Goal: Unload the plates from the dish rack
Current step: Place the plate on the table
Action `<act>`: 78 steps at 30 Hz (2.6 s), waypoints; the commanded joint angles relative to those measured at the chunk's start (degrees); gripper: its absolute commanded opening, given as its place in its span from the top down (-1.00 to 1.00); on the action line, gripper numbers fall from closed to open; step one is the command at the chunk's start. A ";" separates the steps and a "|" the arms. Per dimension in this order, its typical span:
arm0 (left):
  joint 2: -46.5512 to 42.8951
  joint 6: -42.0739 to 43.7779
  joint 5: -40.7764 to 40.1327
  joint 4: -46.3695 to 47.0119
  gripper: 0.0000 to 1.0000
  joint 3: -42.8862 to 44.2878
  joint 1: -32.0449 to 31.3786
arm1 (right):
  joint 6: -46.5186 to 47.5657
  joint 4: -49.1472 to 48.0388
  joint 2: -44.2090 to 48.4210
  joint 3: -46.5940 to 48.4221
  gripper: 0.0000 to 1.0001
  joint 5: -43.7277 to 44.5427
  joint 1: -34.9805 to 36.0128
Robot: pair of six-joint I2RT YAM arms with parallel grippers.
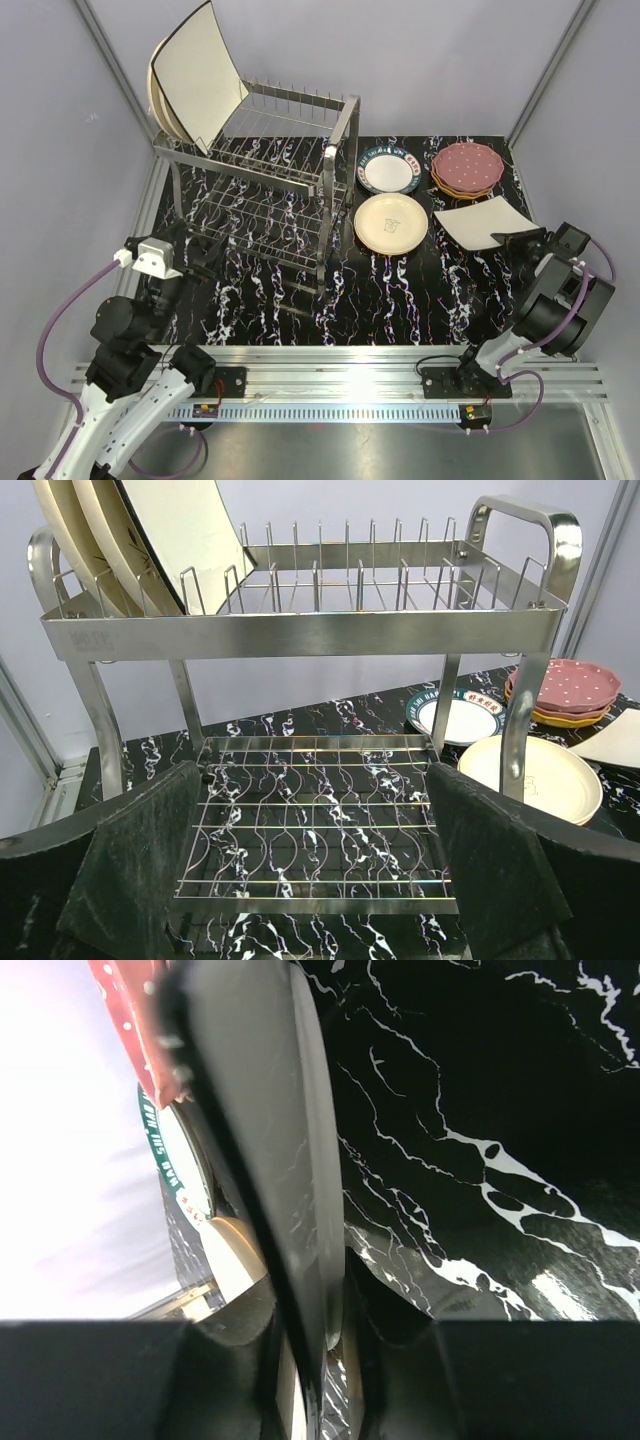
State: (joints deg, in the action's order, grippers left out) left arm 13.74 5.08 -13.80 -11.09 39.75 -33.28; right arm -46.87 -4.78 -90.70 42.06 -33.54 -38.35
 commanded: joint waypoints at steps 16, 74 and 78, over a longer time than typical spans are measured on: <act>1.46 -2.71 1.67 2.04 -0.98 4.98 0.14 | 7.49 3.10 3.51 2.76 -0.26 -0.56 0.20; 37.58 -4.90 -11.17 -23.62 -0.98 44.35 1.45 | 66.76 44.35 23.63 18.68 -0.99 -25.19 21.11; 40.75 -9.03 -5.03 -24.76 -0.98 48.56 5.58 | 61.03 39.76 24.07 16.30 -1.00 -23.07 21.30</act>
State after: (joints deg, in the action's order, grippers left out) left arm 52.29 -2.24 -24.05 -34.30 84.03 -30.50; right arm 17.63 40.14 -67.79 59.59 -59.33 -17.34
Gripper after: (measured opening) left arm 0.987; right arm 0.994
